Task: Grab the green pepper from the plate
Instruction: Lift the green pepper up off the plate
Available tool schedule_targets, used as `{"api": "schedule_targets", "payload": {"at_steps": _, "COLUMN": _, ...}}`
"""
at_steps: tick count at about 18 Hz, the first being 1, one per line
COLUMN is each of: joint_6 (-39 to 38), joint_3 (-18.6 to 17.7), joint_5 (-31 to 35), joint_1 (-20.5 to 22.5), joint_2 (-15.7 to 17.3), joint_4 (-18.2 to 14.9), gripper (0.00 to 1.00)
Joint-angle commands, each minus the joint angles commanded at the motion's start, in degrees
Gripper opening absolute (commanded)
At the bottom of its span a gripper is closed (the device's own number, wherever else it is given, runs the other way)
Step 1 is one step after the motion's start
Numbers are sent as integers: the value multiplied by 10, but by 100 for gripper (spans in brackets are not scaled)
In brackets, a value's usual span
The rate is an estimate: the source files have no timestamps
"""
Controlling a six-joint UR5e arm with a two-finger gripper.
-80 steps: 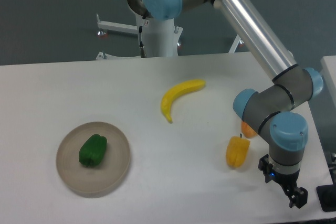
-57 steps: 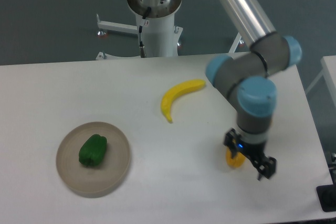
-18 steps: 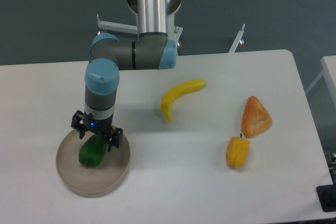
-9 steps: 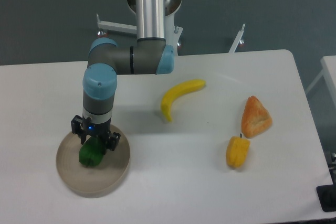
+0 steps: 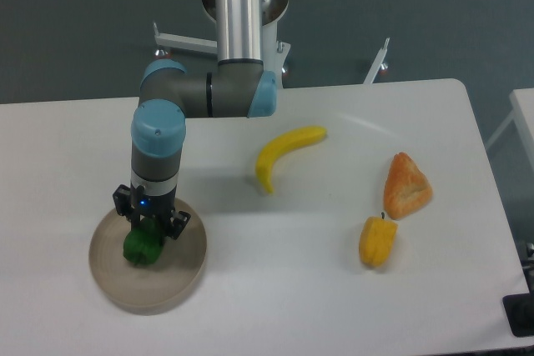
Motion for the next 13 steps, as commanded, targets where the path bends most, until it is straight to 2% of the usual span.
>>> {"api": "schedule_targets", "payload": {"at_steps": 3, "joint_6": 11, "joint_3": 22, "joint_5": 3, "joint_1": 32, "joint_2": 15, "joint_4": -9, "gripper": 39}}
{"api": "schedule_targets", "payload": {"at_steps": 9, "joint_6": 163, "joint_3": 43, "joint_5": 4, "joint_1": 124, "joint_2": 40, "joint_4": -66, "gripper": 39}}
{"api": "schedule_targets", "payload": {"at_steps": 13, "joint_6": 253, "joint_3": 48, "joint_5": 20, "joint_1": 162, "joint_2": 40, "joint_4": -69, "gripper": 39}}
